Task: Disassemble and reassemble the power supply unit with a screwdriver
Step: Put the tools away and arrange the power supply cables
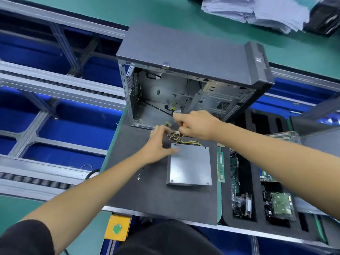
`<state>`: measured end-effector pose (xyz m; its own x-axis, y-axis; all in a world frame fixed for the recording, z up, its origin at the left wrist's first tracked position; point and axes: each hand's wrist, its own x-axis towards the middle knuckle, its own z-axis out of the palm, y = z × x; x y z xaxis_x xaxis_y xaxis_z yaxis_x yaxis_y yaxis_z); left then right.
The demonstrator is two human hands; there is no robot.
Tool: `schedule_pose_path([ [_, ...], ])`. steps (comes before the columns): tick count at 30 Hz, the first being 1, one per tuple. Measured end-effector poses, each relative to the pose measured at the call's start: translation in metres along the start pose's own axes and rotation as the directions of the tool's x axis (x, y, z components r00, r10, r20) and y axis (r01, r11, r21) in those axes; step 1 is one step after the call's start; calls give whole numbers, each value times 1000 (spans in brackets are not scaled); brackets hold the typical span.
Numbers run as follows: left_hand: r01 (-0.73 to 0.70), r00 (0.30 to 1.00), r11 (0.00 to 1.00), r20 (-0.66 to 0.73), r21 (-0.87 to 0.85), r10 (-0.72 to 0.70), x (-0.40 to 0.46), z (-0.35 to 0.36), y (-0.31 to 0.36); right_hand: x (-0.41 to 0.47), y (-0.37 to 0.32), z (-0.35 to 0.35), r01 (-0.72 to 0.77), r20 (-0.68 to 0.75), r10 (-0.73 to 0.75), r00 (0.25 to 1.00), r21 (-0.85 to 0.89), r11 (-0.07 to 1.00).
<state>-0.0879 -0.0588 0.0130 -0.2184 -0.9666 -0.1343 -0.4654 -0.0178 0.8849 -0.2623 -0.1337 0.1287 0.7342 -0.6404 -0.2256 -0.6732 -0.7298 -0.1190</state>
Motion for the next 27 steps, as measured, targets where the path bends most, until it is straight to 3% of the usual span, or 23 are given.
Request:
schedule_pose_path([
  [3, -10, 998, 998, -69, 70, 14, -26, 18, -36, -20, 5, 10, -115, -90, 124, 988, 99, 988],
  [5, -40, 995, 978, -81, 203, 57, -37, 27, -44, -35, 7, 19, -192, -122, 221, 968, 213, 958],
  [8, -33, 998, 910, -32, 414, 51, -41, 37, -37, -54, 8, 31, -284, -130, 336, 933, 308, 908],
  [12, 22, 998, 834, -61, 552, 14, -33, 42, -21, -71, 9, 45, -351, -108, 422, 900, 393, 850],
  [23, 50, 998, 598, -54, 800, -12, -13, 40, 0, -87, 5, 61, -270, -157, 343, 926, 360, 893],
  [25, 55, 997, 606, -75, 794, 8, -15, 41, 0, -90, 2, 63, -261, -167, 332, 928, 342, 903],
  [27, 82, 992, 689, -124, 720, 12, -14, 40, 3, -94, 1, 64, -257, -167, 330, 929, 350, 901],
])
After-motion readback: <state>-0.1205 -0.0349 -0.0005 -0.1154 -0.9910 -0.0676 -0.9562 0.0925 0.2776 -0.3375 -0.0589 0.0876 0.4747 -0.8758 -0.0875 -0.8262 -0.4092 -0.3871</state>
